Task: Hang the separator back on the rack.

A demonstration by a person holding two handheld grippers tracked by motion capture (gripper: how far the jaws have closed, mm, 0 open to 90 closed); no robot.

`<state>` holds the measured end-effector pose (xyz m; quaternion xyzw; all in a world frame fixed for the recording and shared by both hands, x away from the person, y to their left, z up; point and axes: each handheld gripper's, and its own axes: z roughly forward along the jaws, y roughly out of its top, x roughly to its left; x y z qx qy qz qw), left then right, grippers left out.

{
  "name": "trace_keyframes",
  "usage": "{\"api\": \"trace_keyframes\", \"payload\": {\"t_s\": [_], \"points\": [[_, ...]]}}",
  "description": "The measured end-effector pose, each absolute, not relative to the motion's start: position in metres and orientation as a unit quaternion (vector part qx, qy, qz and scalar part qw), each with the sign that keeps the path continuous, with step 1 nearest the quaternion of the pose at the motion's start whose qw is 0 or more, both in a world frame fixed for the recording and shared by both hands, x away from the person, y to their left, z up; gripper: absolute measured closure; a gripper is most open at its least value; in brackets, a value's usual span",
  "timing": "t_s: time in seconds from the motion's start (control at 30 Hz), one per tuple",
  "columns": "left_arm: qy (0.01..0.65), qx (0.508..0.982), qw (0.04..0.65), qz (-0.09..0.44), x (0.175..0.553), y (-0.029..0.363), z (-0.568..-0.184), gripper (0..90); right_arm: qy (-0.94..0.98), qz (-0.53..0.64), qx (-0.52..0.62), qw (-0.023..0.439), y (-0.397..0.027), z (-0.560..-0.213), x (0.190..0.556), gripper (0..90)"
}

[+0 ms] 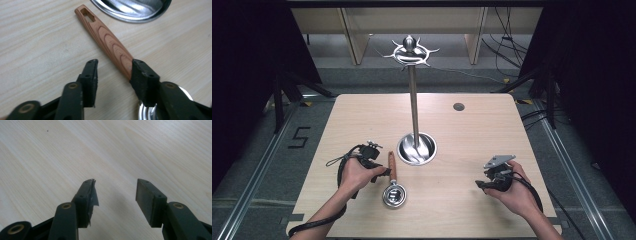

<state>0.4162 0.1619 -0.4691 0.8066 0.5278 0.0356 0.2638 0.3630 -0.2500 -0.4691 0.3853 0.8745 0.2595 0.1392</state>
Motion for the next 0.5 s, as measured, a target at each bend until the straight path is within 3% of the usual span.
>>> {"api": "trace_keyframes", "payload": {"t_s": [0.2, 0.5], "points": [[0.564, 0.784, 0.258, 0.035, 0.418, 0.149, -0.465, 46.6, 0.874, 0.261, 0.386, 0.136, -0.249, -0.469, 0.363, 50.2], [0.556, 0.807, 0.201, 0.010, 0.414, 0.126, -0.472, 43.9, 0.871, 0.268, 0.389, 0.136, -0.246, -0.468, 0.360, 50.1]]}}
